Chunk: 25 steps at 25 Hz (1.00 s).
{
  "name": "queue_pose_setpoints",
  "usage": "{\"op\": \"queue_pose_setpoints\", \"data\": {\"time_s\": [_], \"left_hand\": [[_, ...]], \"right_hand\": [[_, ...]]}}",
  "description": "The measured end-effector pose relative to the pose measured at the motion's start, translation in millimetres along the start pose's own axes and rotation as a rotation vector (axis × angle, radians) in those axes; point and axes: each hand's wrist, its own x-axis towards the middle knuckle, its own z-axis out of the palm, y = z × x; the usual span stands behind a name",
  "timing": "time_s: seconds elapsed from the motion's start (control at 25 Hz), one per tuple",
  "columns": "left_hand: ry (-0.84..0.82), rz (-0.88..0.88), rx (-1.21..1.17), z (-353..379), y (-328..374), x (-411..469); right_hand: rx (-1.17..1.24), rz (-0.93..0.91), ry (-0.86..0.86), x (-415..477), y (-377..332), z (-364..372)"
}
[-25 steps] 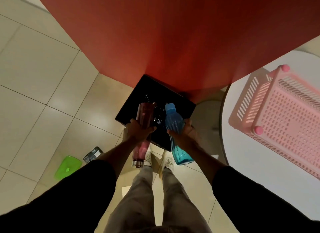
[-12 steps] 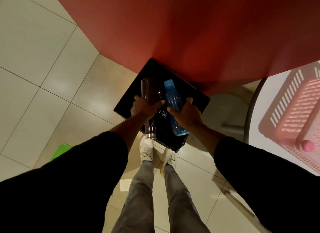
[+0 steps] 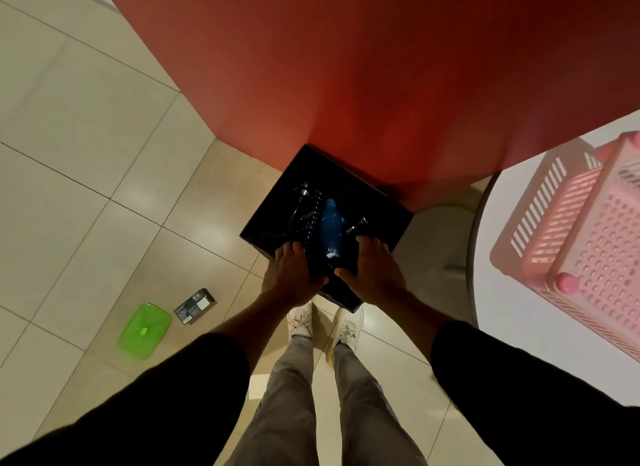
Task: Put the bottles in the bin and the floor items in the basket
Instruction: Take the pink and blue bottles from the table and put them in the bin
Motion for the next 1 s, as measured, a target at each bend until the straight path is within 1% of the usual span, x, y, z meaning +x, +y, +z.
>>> {"op": "queue_pose_setpoints", "data": {"time_s": [0.12, 0.36, 0.56, 0.64, 0.8, 1.0], "left_hand": [[0.009, 0.118, 0.121, -6.6, 5.2, -39.8], [-0.045, 0.143, 0.266, -15.4, 14.1, -110.3], [0.102, 0.081, 0.204, -31.7, 19.1, -154.9], [0.140, 0.051, 0.227, -30.1, 17.8, -171.2], [0.144, -0.026, 0.225, -8.1, 11.4, -200.6], [0.117, -0.070, 0.194, 21.7, 14.5, -230.6]], "right_hand": [[-0.064, -0.075, 0.014, -25.0, -2.5, -8.7], [-0.140, -0.190, 0.002, -79.5, -6.1, -23.7], [-0.216, -0.306, 0.006, -117.5, -7.2, -24.0], [-0.246, -0.363, -0.023, -128.5, -6.7, -21.7], [-0.310, -0.428, -0.082, -136.4, -1.0, -16.0], [-0.317, -0.497, -0.056, -134.8, 4.4, -14.8]]}}
